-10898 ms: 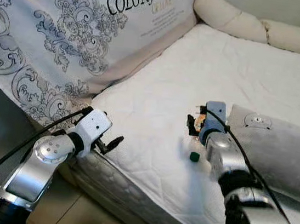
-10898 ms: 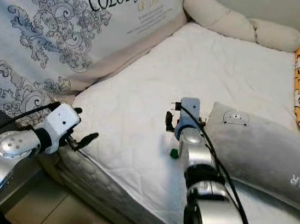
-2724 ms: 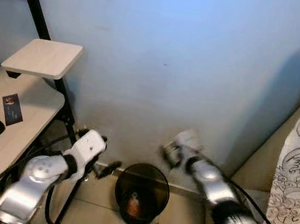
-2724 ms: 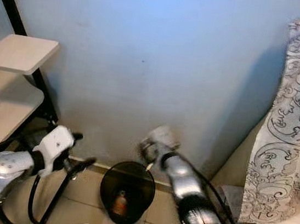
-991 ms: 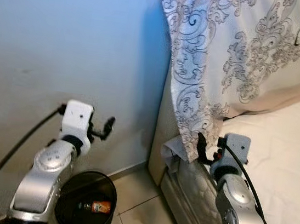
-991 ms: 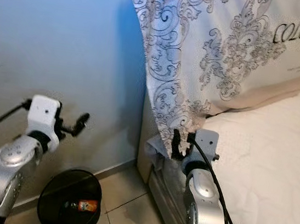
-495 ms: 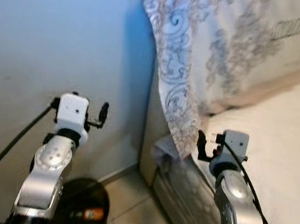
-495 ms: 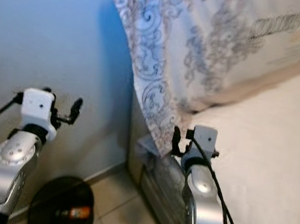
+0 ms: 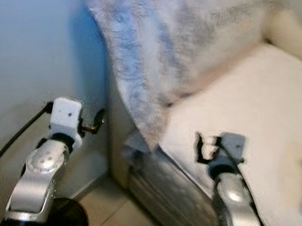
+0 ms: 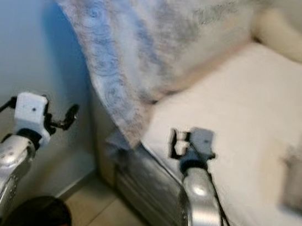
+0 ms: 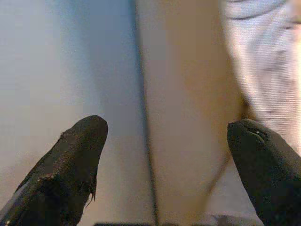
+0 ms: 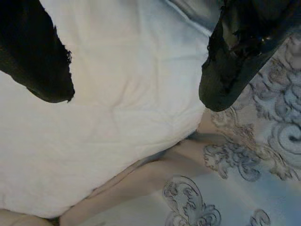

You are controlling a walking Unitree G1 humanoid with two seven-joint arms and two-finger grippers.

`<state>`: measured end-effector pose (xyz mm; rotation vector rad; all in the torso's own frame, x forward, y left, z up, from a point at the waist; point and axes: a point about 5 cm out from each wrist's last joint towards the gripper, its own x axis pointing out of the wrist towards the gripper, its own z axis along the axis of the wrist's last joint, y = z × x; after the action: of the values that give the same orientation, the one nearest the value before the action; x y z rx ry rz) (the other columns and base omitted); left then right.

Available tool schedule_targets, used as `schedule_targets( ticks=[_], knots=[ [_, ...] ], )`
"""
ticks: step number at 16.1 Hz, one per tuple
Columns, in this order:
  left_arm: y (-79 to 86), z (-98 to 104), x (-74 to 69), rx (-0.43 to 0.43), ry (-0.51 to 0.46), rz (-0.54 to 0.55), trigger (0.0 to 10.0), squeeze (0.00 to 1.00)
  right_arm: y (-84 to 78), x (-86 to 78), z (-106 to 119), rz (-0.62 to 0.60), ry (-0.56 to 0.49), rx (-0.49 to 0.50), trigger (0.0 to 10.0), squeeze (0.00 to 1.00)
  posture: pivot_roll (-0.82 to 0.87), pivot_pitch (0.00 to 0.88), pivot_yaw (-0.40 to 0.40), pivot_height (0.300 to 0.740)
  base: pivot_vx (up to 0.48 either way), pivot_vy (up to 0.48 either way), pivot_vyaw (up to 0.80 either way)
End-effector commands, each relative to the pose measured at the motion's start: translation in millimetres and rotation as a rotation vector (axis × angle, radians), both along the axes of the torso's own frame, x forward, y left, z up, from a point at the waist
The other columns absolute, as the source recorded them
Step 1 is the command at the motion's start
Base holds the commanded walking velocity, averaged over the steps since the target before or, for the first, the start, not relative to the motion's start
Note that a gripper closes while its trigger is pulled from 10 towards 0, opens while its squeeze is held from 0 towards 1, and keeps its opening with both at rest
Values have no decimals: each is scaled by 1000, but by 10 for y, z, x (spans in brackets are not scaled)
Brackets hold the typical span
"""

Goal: Clean up the room

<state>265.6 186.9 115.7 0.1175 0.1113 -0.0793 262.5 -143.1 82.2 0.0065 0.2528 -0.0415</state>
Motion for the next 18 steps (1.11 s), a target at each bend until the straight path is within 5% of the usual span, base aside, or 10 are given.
schedule_targets(
  ticks=[1, 2, 7, 10, 15, 16, 18],
  knots=[
    [-88, 30, 5, -3, 3, -39, 10000, 529, -45, 15, 45, -11, -20, -20, 10000, 1000, 81, 0, 21, 740, 0, 0, -719],
    [-95, 19, 1, 19, 11, -53, 10000, 0, -40, 21, 65, -29, -30, 25, 10000, 1000, 76, 0, 24, 740, 0, 0, -719],
    [3, 27, 24, 23, 2, 6, 10000, 0, -125, 43, 110, -93, -88, -60, 10000, 1000, 81, 0, 17, 740, 0, 0, -723],
    [4, 51, 39, 48, -11, 3, 10000, 0, -125, 46, 88, -96, -54, -16, 10000, 1000, 79, 0, 17, 740, 0, -123, -683],
    [-14, 65, 71, 47, -17, -8, 10000, 0, -87, 57, 31, -75, -17, -46, 10000, 945, 77, 0, 21, 740, 0, -392, 0],
    [-19, 65, 74, 48, -18, -9, 10000, 0, -85, 61, 23, -65, -12, -52, 10000, 0, 77, 0, 21, 740, 0, -386, 0],
    [-40, 70, 79, 47, -27, -14, 10000, 0, -84, 61, 19, -67, -6, -56, 10000, 0, 74, 0, 22, 740, 0, -169, 0]
  ],
)
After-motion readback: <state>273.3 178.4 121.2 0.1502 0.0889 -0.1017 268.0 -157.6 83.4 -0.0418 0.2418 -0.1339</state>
